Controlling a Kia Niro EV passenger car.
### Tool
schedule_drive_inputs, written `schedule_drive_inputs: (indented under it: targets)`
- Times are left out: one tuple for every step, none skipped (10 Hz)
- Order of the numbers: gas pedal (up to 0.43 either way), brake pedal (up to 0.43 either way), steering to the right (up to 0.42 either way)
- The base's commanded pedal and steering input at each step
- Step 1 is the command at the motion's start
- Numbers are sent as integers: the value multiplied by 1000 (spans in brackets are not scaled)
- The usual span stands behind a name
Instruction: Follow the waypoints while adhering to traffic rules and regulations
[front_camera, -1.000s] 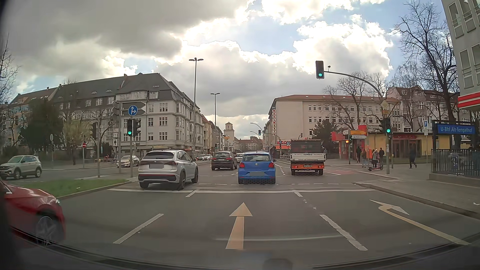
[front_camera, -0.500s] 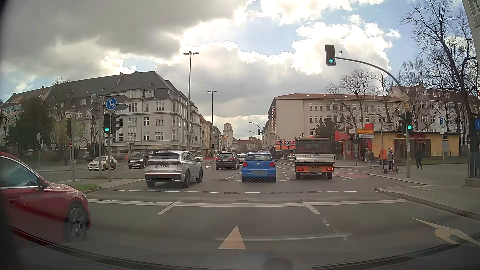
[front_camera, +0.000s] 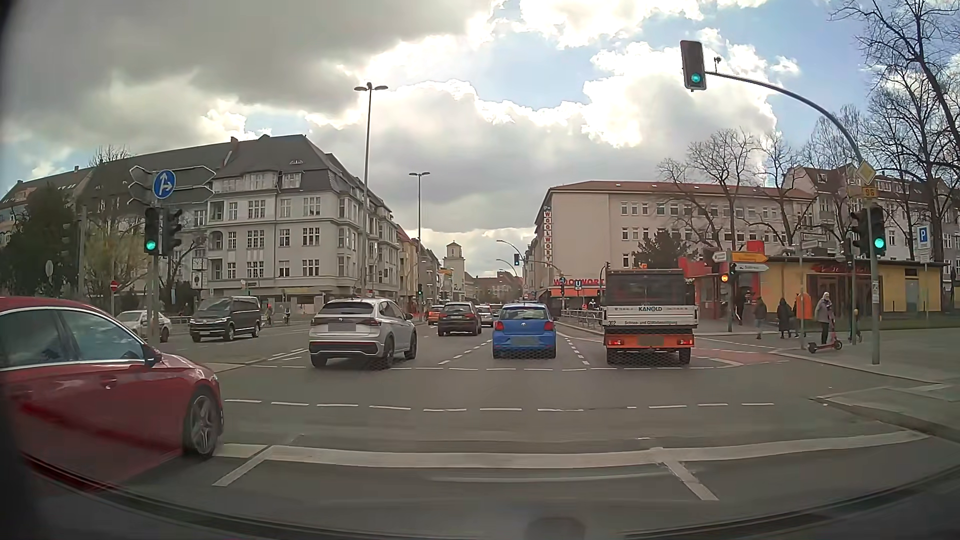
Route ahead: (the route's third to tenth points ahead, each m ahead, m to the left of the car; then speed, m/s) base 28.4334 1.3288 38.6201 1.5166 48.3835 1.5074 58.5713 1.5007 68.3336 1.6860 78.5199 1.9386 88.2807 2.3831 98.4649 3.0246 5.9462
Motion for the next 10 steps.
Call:
schedule_drive_inputs:
  targets:
    - [87, 37, 6]
    - [87, 37, 6]
    - [87, 37, 6]
    - [87, 37, 6]
    - [87, 37, 6]
    - [87, 37, 6]
    - [87, 37, 6]
    - [87, 37, 6]
    - [87, 37, 5]
    - [87, 37, 6]
